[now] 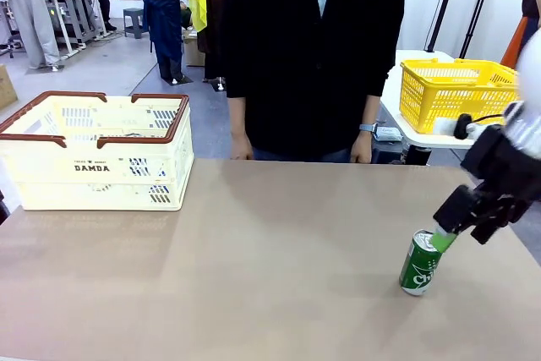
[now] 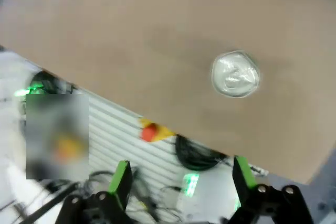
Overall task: Place the drinks into the Shopping basket.
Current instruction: Pick up one drink and place it into the Shopping basket.
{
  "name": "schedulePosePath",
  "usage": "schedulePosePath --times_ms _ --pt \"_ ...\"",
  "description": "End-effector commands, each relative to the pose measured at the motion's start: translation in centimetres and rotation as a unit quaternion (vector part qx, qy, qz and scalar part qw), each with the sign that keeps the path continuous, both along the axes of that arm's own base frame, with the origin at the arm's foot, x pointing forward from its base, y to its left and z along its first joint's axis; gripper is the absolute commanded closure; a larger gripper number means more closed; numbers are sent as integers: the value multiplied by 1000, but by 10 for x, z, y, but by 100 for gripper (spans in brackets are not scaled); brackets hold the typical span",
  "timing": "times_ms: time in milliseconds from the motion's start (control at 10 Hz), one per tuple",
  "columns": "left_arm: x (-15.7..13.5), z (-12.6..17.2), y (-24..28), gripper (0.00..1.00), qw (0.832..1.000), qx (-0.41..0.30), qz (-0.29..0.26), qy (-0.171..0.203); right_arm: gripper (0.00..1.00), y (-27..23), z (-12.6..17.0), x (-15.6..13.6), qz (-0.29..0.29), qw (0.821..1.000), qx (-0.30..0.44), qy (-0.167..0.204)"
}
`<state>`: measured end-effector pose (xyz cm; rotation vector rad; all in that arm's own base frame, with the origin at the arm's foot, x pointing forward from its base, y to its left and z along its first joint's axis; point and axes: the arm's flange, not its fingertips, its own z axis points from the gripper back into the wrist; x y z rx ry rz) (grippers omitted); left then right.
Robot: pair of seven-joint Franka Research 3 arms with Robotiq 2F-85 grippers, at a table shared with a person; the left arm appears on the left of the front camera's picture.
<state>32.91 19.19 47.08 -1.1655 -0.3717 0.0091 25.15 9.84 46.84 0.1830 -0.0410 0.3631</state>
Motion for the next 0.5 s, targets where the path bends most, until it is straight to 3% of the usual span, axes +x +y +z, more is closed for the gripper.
schedulePosePath --times_ms 0,100,200,400 --pt "-4 -1 1 0 1000 4 -7 -8 0 -5 -14 1 -38 989 -132 -60" --pt "-4 -1 1 0 1000 4 -7 -8 0 -4 -15 2 -53 992 -99 -65" --pt "-4 -1 1 0 1000 4 -7 -8 0 6 -3 4 5 997 -71 -24" --pt "-4 -1 1 0 1000 4 -7 -8 0 6 -3 4 5 997 -71 -24"
